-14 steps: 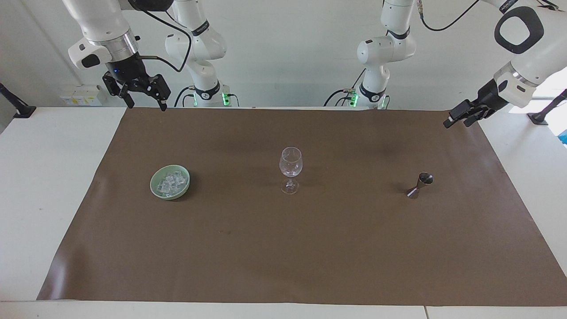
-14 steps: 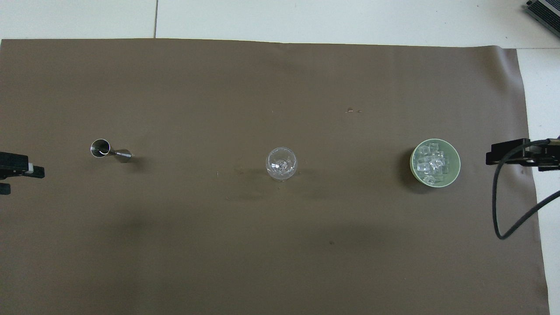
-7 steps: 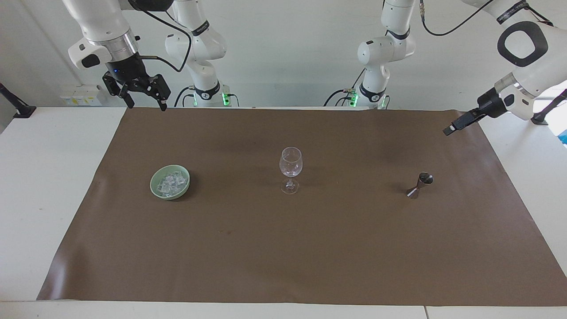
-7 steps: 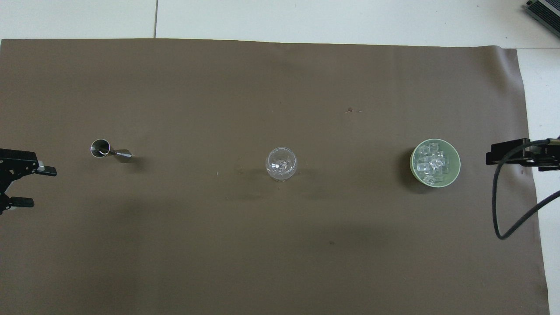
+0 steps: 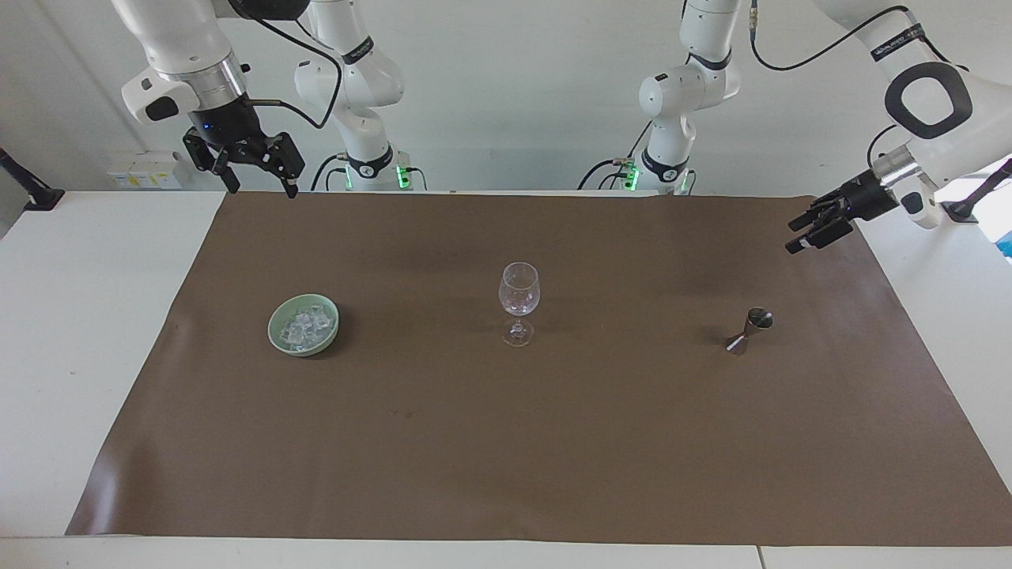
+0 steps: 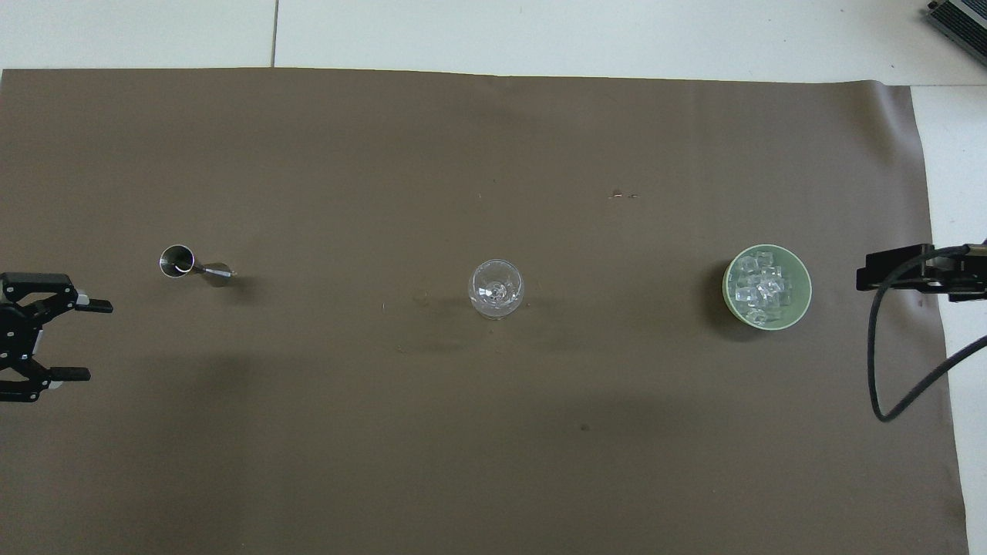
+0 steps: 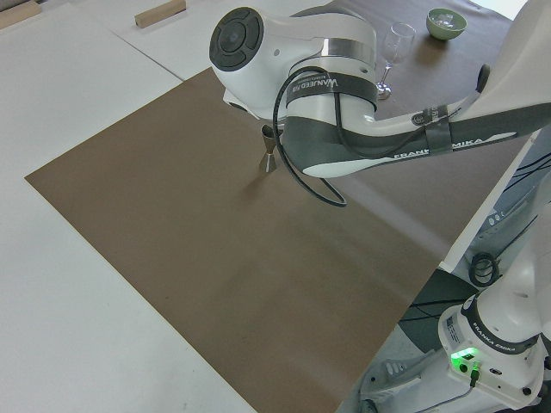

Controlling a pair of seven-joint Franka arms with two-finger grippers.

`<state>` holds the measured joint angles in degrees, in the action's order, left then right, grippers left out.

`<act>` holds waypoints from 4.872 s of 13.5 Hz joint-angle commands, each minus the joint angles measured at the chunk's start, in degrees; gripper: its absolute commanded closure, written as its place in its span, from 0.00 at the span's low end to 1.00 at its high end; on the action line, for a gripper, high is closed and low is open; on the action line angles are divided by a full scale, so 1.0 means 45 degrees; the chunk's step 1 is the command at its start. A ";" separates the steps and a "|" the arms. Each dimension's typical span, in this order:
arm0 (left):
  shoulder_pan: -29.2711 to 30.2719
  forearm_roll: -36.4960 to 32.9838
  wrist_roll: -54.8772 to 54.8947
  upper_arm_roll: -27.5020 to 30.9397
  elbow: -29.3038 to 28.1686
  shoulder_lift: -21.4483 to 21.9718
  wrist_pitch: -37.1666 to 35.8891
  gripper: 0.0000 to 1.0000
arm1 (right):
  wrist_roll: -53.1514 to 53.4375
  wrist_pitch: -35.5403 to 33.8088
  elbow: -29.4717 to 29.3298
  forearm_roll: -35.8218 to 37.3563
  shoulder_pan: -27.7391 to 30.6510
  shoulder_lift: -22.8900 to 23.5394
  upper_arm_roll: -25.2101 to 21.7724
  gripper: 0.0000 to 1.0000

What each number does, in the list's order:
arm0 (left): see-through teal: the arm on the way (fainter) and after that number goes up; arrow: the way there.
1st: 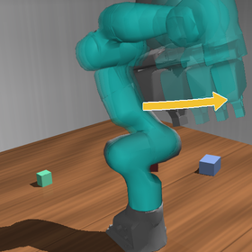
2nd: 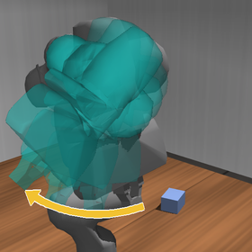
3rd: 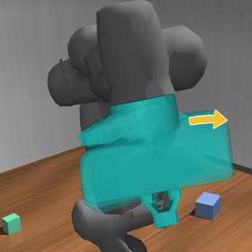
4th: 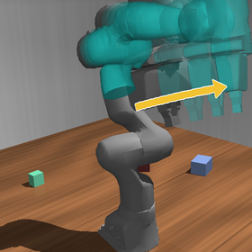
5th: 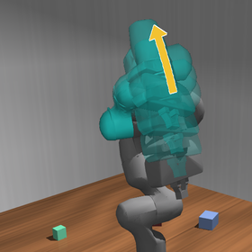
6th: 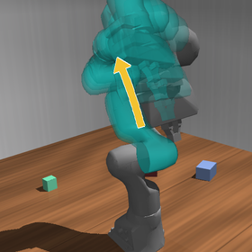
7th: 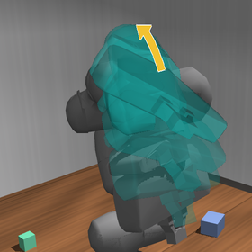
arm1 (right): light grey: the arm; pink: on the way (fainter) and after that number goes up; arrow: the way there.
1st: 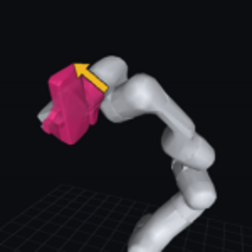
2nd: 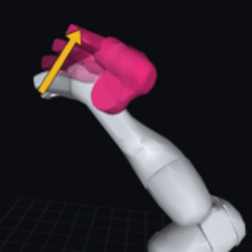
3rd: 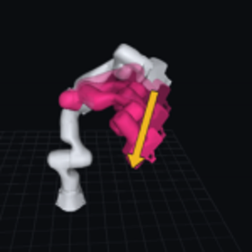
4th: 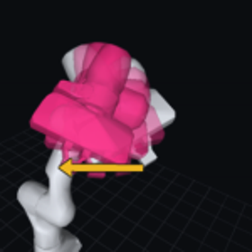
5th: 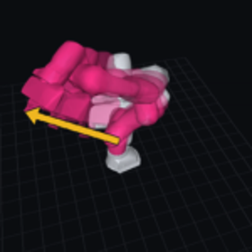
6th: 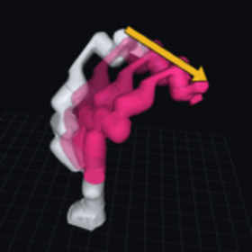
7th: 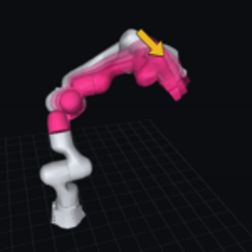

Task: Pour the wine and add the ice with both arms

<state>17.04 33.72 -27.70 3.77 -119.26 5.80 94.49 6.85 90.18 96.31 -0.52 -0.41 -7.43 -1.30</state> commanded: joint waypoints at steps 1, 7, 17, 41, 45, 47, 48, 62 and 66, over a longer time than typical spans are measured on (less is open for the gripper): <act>0.0178 0.1019 -0.1088 -0.0057 0.0112 0.0043 -0.0816 0.00 | -0.0292 -0.0177 0.0064 0.0075 0.0012 -0.0145 0.0014 0.00; 0.0801 0.0886 -0.1092 0.0002 0.1541 -0.1462 -0.2110 0.00 | -0.0273 -0.0177 0.0064 0.0056 0.0012 -0.0165 0.0014 0.00; 0.1135 0.2466 -0.1813 0.0588 0.3201 -0.4137 -0.3301 0.00 | -0.0273 -0.0177 0.0064 0.0056 0.0012 -0.0145 0.0014 0.00; 0.1057 0.6412 -0.2048 0.1467 0.4335 -0.8142 -0.3145 0.00 | -0.0273 -0.0177 0.0064 0.0056 0.0012 -0.0145 0.0014 0.00; 0.0979 0.7193 -0.2223 0.1467 0.4315 -0.8709 -0.3165 0.00 | -0.0292 -0.0177 0.0064 0.0056 0.0012 -0.0145 0.0014 0.00; 0.0901 0.7486 -0.2263 0.1428 0.4315 -0.8846 -0.3146 0.00 | -0.0273 -0.0177 0.0064 0.0056 0.0012 -0.0145 0.0014 0.00; 0.0843 0.7700 -0.2263 0.1428 0.4315 -0.9021 -0.3126 0.00 | -0.0273 -0.0177 0.0064 0.0056 0.0012 -0.0164 0.0014 0.00; 0.0120 0.8347 -0.1170 0.1311 0.3515 -0.9296 -0.2228 0.00 | -0.0292 -0.0177 0.0064 0.0056 0.0012 -0.0145 0.0014 0.00; 0.0022 0.8464 -0.1014 0.1252 0.3202 -0.9276 -0.1994 0.00 | -0.0273 -0.0177 0.0064 0.0056 0.0012 -0.0145 0.0014 0.00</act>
<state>18.08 70.29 -33.65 8.98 -103.27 -36.28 84.01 6.85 90.18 96.31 -0.52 -0.41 -7.43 -1.30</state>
